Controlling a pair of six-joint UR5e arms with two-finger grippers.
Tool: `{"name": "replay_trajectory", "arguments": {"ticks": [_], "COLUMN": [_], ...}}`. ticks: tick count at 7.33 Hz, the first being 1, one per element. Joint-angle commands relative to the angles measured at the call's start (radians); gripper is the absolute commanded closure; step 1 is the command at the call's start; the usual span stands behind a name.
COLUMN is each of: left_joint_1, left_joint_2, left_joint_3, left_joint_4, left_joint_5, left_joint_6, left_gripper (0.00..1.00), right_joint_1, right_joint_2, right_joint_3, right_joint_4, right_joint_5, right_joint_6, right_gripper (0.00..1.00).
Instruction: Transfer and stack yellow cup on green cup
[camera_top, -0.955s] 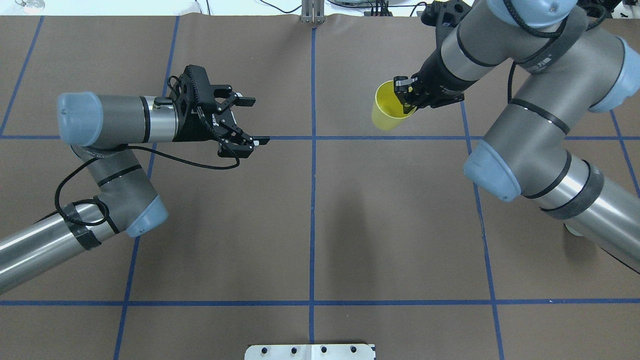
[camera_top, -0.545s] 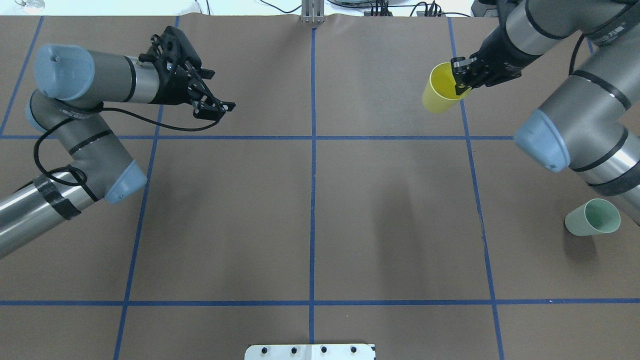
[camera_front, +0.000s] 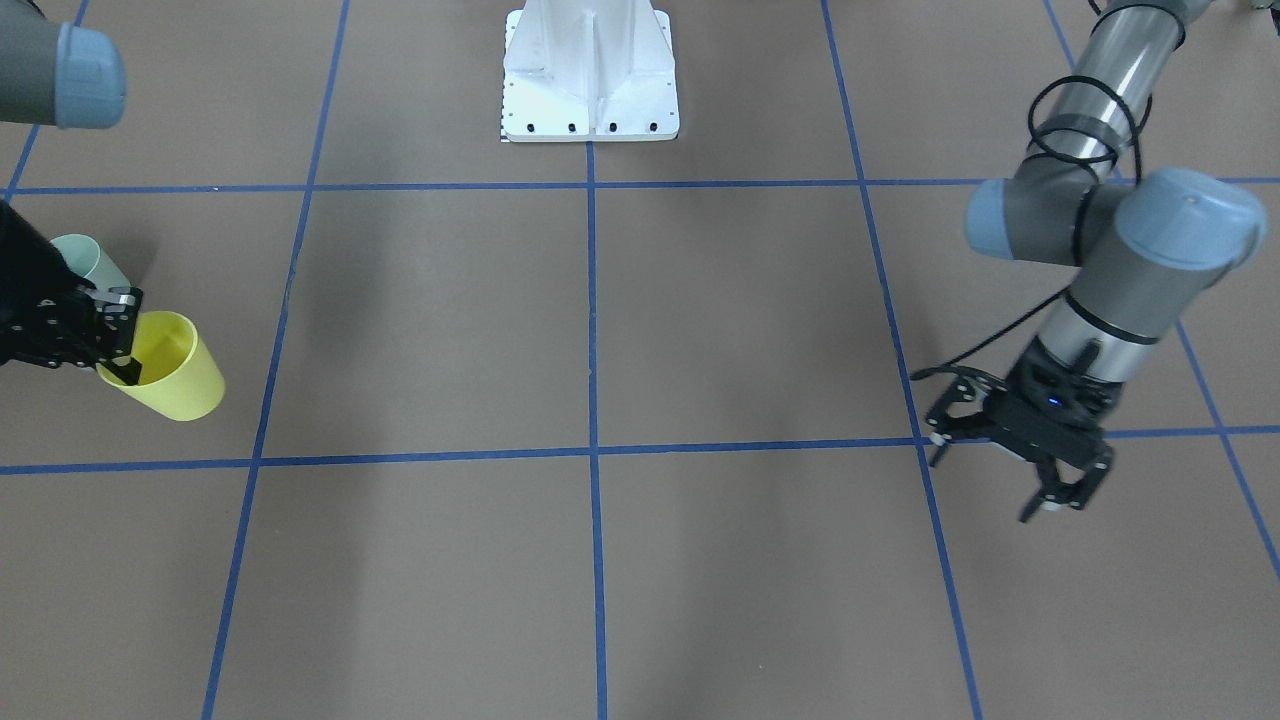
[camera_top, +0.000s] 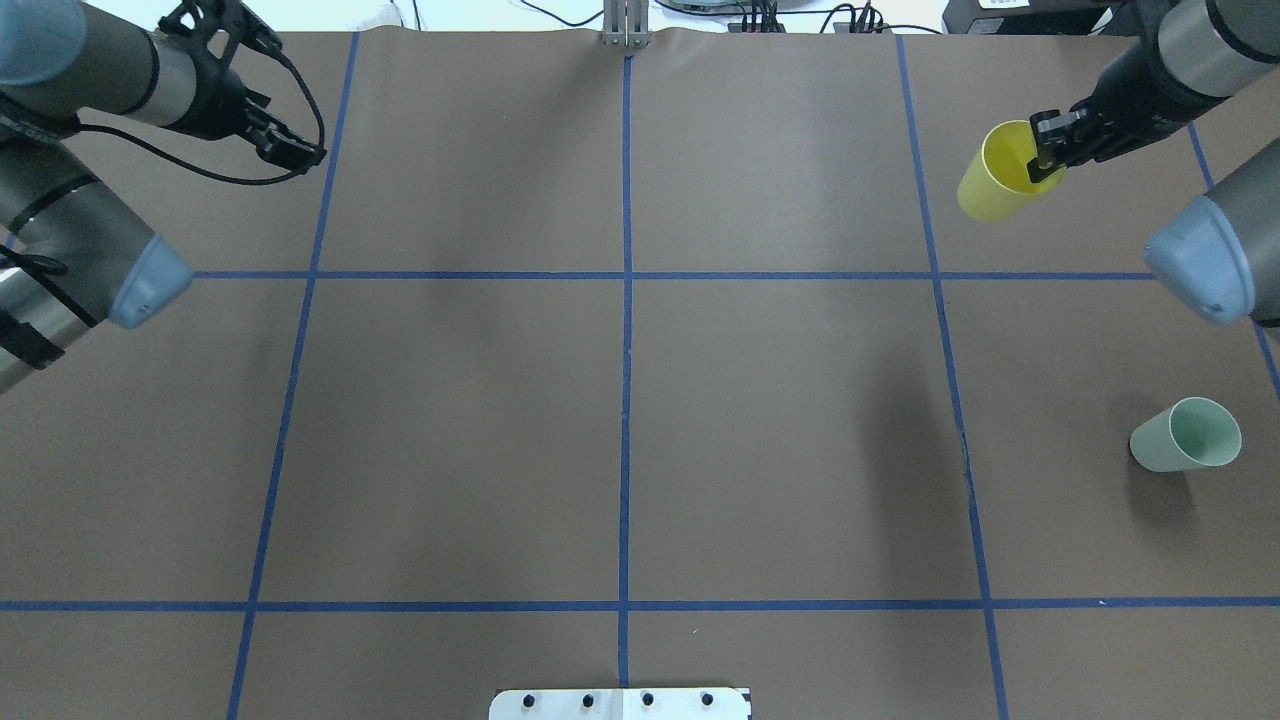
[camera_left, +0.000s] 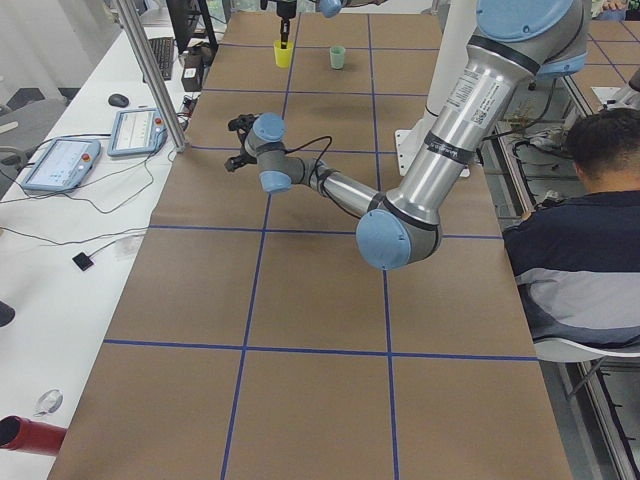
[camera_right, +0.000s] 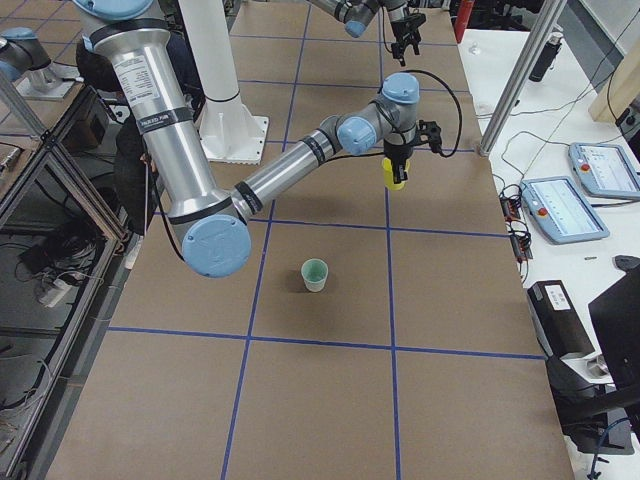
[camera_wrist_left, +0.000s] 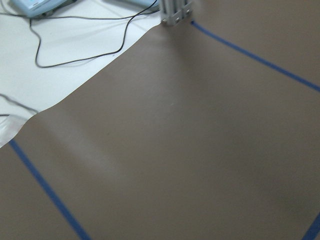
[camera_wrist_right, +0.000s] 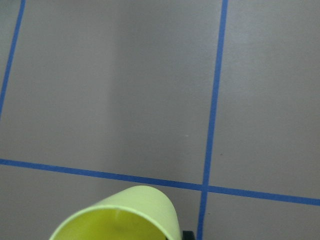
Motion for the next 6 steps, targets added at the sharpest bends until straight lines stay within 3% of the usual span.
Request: {"name": "replay_trajectory", "arguments": {"ticks": [1,3,6], "left_joint_1": [-0.121,-0.227,-0.350], "left_joint_2": [0.029,0.119,0.178], "left_joint_3": [-0.003,-0.002,-0.003], "left_joint_4": [0.258,0.274,0.496], "left_joint_5": [-0.025,-0.043,-0.052], "left_joint_6": [0.144,0.142,0.154], "left_gripper": [0.00,0.00,0.00], "right_joint_1": [0.074,0.111,0.139], "right_joint_2": [-0.099,-0.156,-0.217], "right_joint_3": [0.019,0.019,0.025], "right_joint_4": [0.002,0.008,0.016], "right_joint_5": [0.033,0.040,0.060], "right_joint_6": [-0.146,-0.237,-0.323], "right_gripper": [1.00,1.00,1.00]}}
